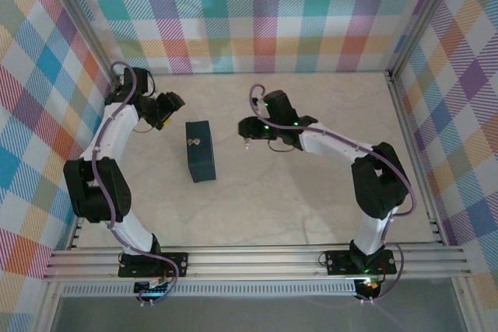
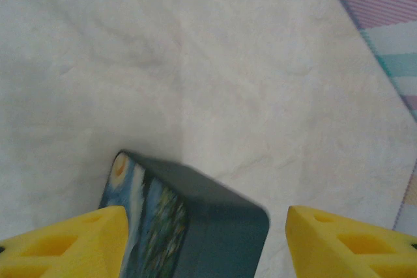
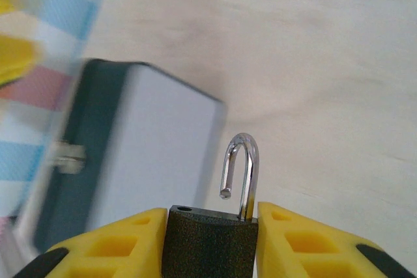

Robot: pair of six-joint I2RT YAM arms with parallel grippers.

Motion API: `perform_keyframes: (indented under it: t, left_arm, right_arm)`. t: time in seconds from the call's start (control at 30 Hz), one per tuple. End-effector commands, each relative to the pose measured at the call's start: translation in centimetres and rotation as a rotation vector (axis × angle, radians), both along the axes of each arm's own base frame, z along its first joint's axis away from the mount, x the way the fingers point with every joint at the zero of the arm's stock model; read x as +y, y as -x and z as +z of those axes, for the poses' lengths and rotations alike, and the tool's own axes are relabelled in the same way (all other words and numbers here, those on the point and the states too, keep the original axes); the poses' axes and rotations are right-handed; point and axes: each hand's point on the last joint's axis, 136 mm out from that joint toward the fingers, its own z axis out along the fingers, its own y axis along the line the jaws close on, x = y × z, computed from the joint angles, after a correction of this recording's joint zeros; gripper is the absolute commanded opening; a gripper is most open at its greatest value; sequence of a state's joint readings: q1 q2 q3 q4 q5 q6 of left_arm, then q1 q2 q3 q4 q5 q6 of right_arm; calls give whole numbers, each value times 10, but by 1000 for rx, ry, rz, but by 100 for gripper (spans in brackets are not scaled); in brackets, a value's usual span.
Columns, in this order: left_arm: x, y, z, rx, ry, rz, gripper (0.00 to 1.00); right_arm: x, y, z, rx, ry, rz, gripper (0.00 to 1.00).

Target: Unlock the padlock with the key

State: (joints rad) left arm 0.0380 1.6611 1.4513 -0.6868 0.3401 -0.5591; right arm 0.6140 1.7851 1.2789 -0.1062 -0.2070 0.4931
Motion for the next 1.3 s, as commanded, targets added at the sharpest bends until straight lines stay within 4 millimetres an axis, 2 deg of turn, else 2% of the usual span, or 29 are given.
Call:
perform_keyframes:
  t: [0.0,0.07,0.2,0.33,0.4,0.47,0.5,0.57,0.7,0.77,0.8,0.83,0.97,1.1,1.17,1.27]
  left_arm:
    - [5,26,7,-6,-72,6,66]
    - [5,38,3,5,-94,8,66]
    - [2,59,-2,23,-106,0,66]
    - [3,75,-1,30,-122,-4,66]
    - [3,79,-1,36,-127,-14,67]
    - [1,83,-1,48,-129,-38,67]
    - [1,85,-1,53,-133,-47,67]
    - [3,87,-3,58,-143,-47,67]
    - [10,91,-13,85,-169,-19,68]
    - [15,92,-20,100,-182,3,68]
    - [19,93,-23,106,-186,20,69]
    - [23,95,-28,116,-184,41,69]
    - [42,100,-36,134,-186,119,69]
    - [55,104,-41,149,-187,174,69]
    - [60,106,-42,151,-182,195,69]
    - [64,107,-42,147,-171,213,69]
  right_arm:
    - [-56,-3,-56,31,189,-63,36]
    - [-77,-7,-75,52,245,-87,36]
    - [-99,-12,-94,66,336,-97,37]
    - [-111,-12,-108,90,406,-77,56]
    - [-110,-12,-107,83,413,-60,59]
    - [-108,-13,-93,62,395,-56,62]
    - [-105,-12,-83,50,380,-53,70]
    - [-88,-7,-52,-4,329,-41,71]
    - [-33,16,-6,-103,320,41,76]
    - [0,32,9,-125,295,79,94]
    - [14,37,16,-139,285,91,100]
    - [30,44,21,-154,279,111,100]
    - [79,59,31,-182,268,166,100]
    - [117,67,28,-171,278,198,100]
    - [129,67,25,-173,304,196,100]
    - [138,64,13,-169,354,172,100]
